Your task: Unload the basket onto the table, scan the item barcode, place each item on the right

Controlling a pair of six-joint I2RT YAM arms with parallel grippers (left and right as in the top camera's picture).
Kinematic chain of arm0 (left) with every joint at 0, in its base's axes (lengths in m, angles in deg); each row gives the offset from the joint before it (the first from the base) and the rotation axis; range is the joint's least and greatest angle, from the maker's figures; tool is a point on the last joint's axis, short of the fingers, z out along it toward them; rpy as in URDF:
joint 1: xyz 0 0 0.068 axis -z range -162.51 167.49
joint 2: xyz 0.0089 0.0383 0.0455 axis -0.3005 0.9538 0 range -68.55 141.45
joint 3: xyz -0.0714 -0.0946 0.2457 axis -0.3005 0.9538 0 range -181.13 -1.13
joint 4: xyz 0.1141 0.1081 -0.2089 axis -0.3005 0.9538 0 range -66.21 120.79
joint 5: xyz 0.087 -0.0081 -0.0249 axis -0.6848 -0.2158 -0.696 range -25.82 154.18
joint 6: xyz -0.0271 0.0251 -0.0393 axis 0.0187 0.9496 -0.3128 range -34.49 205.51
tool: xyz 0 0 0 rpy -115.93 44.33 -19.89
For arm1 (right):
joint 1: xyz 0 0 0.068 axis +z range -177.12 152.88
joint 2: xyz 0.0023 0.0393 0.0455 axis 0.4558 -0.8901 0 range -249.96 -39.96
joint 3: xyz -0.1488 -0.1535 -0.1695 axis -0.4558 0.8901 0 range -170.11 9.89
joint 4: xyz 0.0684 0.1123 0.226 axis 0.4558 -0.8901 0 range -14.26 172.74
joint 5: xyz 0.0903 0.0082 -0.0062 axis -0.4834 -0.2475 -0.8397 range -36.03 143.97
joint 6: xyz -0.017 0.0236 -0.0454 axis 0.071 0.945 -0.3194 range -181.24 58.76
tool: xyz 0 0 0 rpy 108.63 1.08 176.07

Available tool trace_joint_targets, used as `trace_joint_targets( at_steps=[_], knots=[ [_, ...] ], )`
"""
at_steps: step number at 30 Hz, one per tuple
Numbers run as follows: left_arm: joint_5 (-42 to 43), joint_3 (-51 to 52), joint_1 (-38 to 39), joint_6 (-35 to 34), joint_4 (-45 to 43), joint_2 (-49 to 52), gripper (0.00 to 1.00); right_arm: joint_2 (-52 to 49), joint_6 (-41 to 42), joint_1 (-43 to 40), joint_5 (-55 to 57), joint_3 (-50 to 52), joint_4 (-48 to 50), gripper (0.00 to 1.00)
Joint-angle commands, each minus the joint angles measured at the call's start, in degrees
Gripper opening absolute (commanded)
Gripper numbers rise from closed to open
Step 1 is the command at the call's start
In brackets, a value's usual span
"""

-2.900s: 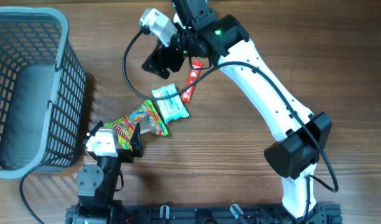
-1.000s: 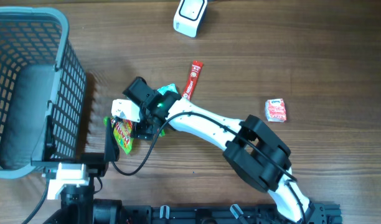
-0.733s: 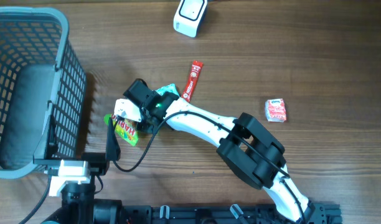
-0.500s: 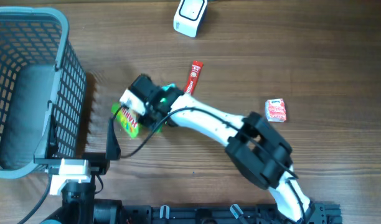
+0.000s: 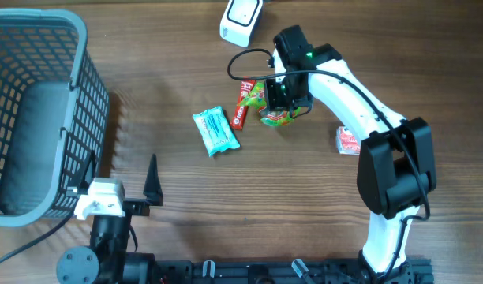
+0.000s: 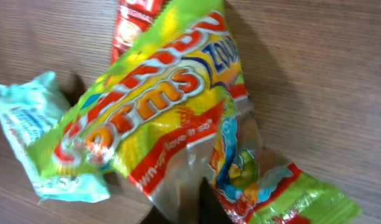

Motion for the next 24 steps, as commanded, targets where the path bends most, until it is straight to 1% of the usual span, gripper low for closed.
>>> trace_joint_targets(
  at_steps=[1,3,4,5,6,7,8,9,11,12,13,14,16,17,19,21,24],
  knots=[
    [-0.55,4.11,-0.09,-3.28,0.13,-0.28,1.00,1.55,-6.27,0.46,-12.96,2.05,-0.28,0.04],
    [-0.52,5.81,-0.09,-3.28,0.44,-0.26,1.00,1.57,-8.50,0.48,-21.97,2.03,0.33,0.04],
    [-0.52,6.80,-0.09,-3.28,1.95,-0.26,1.00,1.57,-8.50,0.26,-25.20,2.03,0.66,0.04],
    [-0.52,6.99,-0.09,-3.28,3.17,-0.26,1.00,1.57,-8.55,0.24,-24.30,2.03,0.74,0.04],
    [-0.52,7.17,-0.09,-3.26,4.31,-0.26,1.00,1.57,-8.52,0.24,-20.81,2.03,0.63,0.42],
    [-0.52,7.19,-0.09,-3.26,5.77,-0.26,1.00,1.55,-8.50,0.31,-13.94,2.03,0.44,0.84],
    [-0.52,7.19,-0.09,-3.26,6.40,-0.26,1.00,1.57,-8.52,0.31,-8.35,2.01,0.33,0.99],
    [-0.50,7.19,-0.09,-3.26,6.49,-0.26,1.00,1.86,-8.61,0.31,-5.40,1.42,-0.74,0.99],
    [-0.55,7.19,-0.09,-3.23,6.19,-0.26,1.00,3.45,-10.19,0.26,-4.94,-0.55,-3.30,0.99],
    [-0.52,7.19,-0.09,-3.23,6.12,-0.26,1.00,5.20,-11.04,0.24,-4.96,-1.36,-4.00,0.87],
    [-0.52,7.19,-0.09,-3.23,6.12,-0.26,1.00,7.58,-11.06,0.26,-4.94,-1.42,-4.59,0.54],
    [-0.52,7.19,-0.09,-3.23,6.12,-0.26,1.00,10.03,-10.47,0.26,-4.98,-1.42,-6.29,0.05],
    [-0.52,7.19,-0.09,-3.23,6.12,-0.26,1.00,12.50,-7.67,0.72,-4.98,-1.38,-9.86,0.05],
    [-0.52,7.19,-0.09,-3.26,6.12,-0.26,1.00,12.61,-8.09,1.53,-4.61,-1.01,-10.64,0.05],
    [-0.50,7.19,-0.09,-3.26,6.12,-0.26,1.00,12.57,-7.85,2.71,-2.21,1.57,-9.51,0.05],
    [-0.52,7.19,-0.09,-3.23,6.14,-0.26,1.00,12.48,-5.84,4.46,-2.21,7.32,-5.25,0.04],
    [-0.52,7.19,-0.09,-3.26,6.14,-0.26,1.00,12.20,-3.17,6.67,-2.19,16.48,4.61,0.05]
  ],
)
